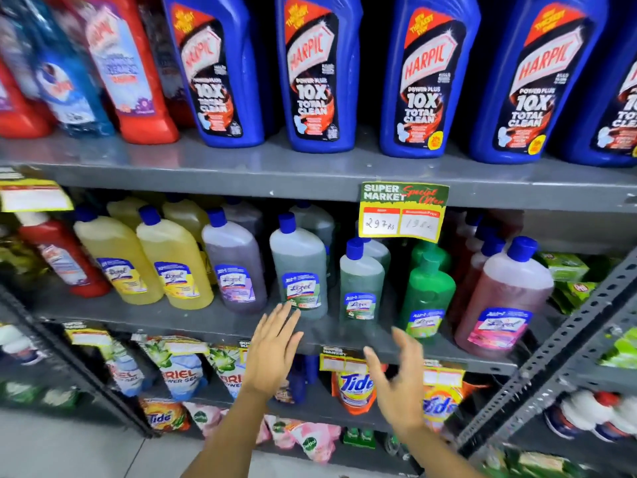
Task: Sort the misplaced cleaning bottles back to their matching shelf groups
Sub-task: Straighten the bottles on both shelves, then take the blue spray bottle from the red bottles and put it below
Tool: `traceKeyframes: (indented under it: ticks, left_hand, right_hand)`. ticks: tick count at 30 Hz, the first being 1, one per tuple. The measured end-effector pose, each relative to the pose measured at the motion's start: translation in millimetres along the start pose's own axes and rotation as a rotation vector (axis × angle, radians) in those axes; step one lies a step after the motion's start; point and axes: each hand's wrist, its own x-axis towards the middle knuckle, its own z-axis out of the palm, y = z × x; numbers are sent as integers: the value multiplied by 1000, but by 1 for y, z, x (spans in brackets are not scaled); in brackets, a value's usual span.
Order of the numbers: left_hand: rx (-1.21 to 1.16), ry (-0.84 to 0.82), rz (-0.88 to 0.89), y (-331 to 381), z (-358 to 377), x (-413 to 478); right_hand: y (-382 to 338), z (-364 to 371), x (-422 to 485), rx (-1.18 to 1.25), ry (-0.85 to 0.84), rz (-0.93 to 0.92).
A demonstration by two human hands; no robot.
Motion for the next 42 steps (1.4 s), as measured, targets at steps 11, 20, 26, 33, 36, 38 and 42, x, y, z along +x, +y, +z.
traceKeyframes:
  ticks: [11, 20, 26, 33, 36, 38, 42]
  left_hand:
    - [201, 588, 6, -31, -223, 99]
    - [213, 697, 49, -128, -283, 127]
    - [212, 690, 190, -201, -326, 144]
    - [236, 637, 279, -298, -376, 137]
    - [206, 626, 291, -332, -384, 134]
    - [185, 608, 273, -349, -385, 132]
    - [167, 518, 236, -374, -379, 139]
  right_hand:
    - [-271, 46, 119, -243, 181, -1041]
    - [-338, 129, 131, -478, 242, -984]
    - [-384, 226, 127, -537, 239, -899]
    - [-434, 323, 118, -592, 260, -739]
    - [-447, 346, 115, -600, 246, -671]
    - [-451, 357, 112, -620, 249, -640]
    - [-445, 364, 109, -623, 202, -576]
